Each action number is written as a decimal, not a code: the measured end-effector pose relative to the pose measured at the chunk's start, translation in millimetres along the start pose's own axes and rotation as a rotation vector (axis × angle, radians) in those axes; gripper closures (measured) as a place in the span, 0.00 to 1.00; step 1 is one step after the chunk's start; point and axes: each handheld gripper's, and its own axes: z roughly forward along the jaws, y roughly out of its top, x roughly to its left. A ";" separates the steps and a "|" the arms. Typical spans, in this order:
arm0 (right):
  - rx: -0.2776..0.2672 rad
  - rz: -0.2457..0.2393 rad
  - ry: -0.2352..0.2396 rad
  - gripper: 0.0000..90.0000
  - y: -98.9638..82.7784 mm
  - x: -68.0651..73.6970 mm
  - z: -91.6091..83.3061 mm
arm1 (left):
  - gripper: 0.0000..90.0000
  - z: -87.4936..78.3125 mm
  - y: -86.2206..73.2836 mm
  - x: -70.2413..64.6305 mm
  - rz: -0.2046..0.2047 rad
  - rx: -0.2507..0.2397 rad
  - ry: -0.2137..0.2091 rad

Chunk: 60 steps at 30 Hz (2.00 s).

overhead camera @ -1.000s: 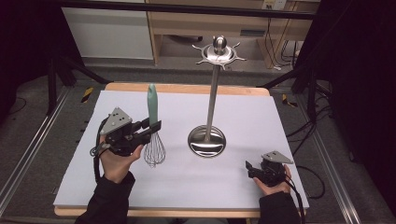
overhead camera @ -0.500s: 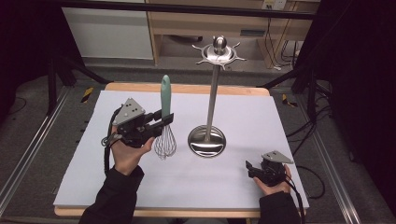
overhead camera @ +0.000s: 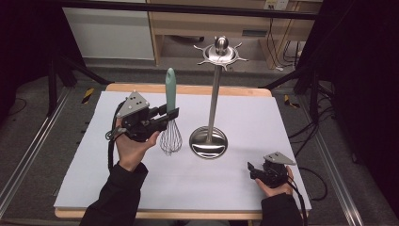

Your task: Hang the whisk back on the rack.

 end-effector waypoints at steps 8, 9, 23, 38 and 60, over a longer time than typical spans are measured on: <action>0.001 -0.004 -0.002 0.30 0.0 -0.3 0.3 | 0.76 4.0 8.7 -2.8 -0.003 0.019 -0.013; 0.000 -0.002 0.000 0.30 0.0 -0.1 0.3 | 0.76 4.7 9.8 -3.2 -0.002 0.021 -0.013; 0.000 0.002 0.001 0.30 0.7 0.0 -0.7 | 0.76 20.1 18.5 -11.3 0.021 0.045 -0.040; 0.000 0.001 0.004 0.30 0.4 0.3 0.5 | 0.76 30.8 26.5 -13.7 0.041 0.072 -0.035; -0.001 0.003 0.006 0.30 0.7 -0.1 0.1 | 0.76 50.9 33.3 -18.1 0.048 0.099 -0.027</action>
